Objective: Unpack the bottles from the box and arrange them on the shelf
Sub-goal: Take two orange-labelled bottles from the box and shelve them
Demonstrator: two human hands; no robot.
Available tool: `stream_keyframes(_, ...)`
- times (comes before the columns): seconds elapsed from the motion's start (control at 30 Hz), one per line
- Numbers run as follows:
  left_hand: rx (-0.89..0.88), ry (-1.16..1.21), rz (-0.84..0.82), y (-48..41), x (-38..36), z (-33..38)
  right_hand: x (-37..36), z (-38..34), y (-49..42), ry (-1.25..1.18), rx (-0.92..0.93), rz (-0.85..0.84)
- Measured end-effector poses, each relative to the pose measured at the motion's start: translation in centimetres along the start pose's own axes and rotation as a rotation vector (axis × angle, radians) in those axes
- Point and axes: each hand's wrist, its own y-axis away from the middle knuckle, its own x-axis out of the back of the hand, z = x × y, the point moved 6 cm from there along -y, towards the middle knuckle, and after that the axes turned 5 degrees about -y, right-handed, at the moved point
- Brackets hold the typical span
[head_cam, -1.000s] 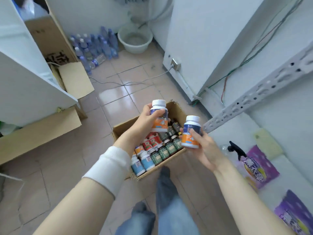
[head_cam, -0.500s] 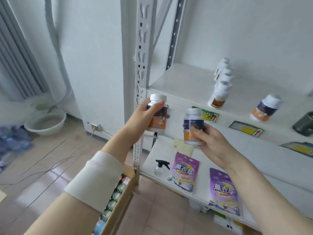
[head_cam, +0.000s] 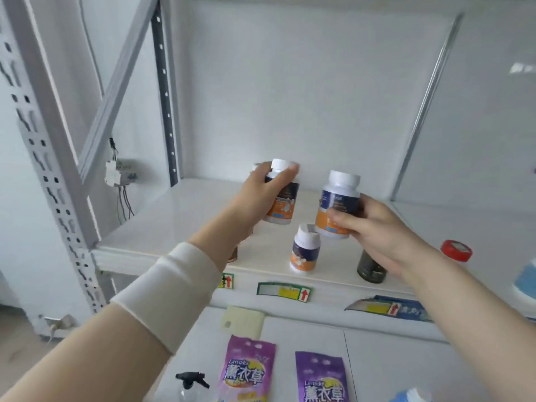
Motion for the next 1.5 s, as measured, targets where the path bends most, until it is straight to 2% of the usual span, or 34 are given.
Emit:
stream_keyframes(0.2,0.041,-0.199,-0.022,-8.6,-2.6,-2.8,4.6,2.0,-7.1,0.144,-0.059,0.052)
stream_keyframes(0.47,0.103,-0.389,-0.204,-21.6,-4.4,-7.9,7.1,7.2,-17.3,0.342,-0.232,0.057)
stream_keyframes(0.7,0.068,-0.622,-0.317,-29.8,-5.9,-12.4,7.7,11.0,-23.7,0.422,-0.307,0.035)
stream_keyframes(0.83,0.059,-0.723,-0.375,-32.1,-6.8,-14.2,8.0,12.7,-25.7,0.475,-0.318,0.057)
stream_keyframes(1.13,0.109,-0.778,-0.434,-34.1,-7.6,-15.3,6.9,15.1,-27.9,0.509,-0.316,0.022)
stream_keyframes(1.5,0.130,-0.795,-0.421,-33.1,-7.1,-14.0,6.5,14.6,-27.1,0.572,-0.362,-0.023)
